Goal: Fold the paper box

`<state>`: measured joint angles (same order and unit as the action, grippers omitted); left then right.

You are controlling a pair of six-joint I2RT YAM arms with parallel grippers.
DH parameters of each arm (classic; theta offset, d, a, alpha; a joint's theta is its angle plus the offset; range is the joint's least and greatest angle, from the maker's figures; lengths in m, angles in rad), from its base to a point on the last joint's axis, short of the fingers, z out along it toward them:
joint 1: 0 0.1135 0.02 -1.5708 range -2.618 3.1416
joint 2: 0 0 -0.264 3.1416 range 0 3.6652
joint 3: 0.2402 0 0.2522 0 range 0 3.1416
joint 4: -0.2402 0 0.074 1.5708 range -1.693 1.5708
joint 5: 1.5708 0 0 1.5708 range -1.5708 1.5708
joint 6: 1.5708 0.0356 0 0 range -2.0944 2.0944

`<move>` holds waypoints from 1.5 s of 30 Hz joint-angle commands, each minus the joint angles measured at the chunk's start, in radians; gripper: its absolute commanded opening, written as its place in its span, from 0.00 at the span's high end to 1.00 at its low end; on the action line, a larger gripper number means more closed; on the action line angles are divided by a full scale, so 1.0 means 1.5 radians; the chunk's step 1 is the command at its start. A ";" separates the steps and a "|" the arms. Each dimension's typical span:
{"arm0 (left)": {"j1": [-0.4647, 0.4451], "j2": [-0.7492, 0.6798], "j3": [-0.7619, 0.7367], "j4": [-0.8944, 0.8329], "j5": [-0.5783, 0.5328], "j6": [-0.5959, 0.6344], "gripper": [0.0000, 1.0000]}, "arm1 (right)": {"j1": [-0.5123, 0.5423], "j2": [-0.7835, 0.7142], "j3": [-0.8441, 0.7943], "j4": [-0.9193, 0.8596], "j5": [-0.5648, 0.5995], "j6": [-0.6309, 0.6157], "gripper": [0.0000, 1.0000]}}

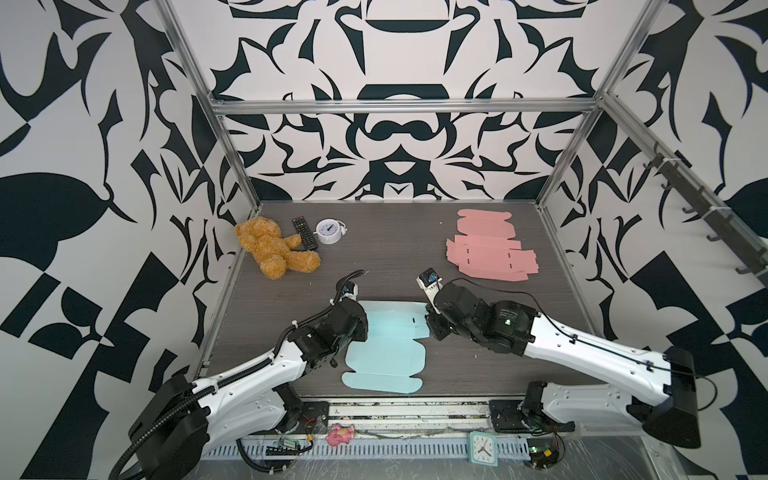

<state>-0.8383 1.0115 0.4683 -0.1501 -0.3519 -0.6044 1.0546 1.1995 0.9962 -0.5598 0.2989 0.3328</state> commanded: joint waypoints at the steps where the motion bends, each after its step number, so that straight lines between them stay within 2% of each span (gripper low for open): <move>1: -0.003 -0.012 0.004 -0.010 -0.001 -0.014 0.94 | 0.008 0.012 0.029 0.021 0.025 -0.005 0.99; 11: -0.003 -0.044 -0.011 -0.012 0.003 -0.020 0.95 | 0.019 0.067 0.037 0.041 0.020 -0.007 1.00; 27: -0.004 -0.065 -0.016 -0.017 0.020 -0.028 0.95 | 0.054 0.097 0.054 0.073 0.019 -0.006 1.00; 33: -0.004 -0.065 -0.020 -0.018 0.034 -0.042 0.94 | 0.066 0.057 0.027 0.085 0.028 -0.033 1.00; 45: -0.004 -0.100 -0.016 -0.036 0.035 -0.051 0.95 | 0.080 -0.094 -0.085 0.175 0.016 -0.077 1.00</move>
<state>-0.8402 0.8764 0.4351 -0.1829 -0.3054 -0.6594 1.1694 1.0992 0.8940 -0.3519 0.3183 0.2440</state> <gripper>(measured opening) 0.101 0.044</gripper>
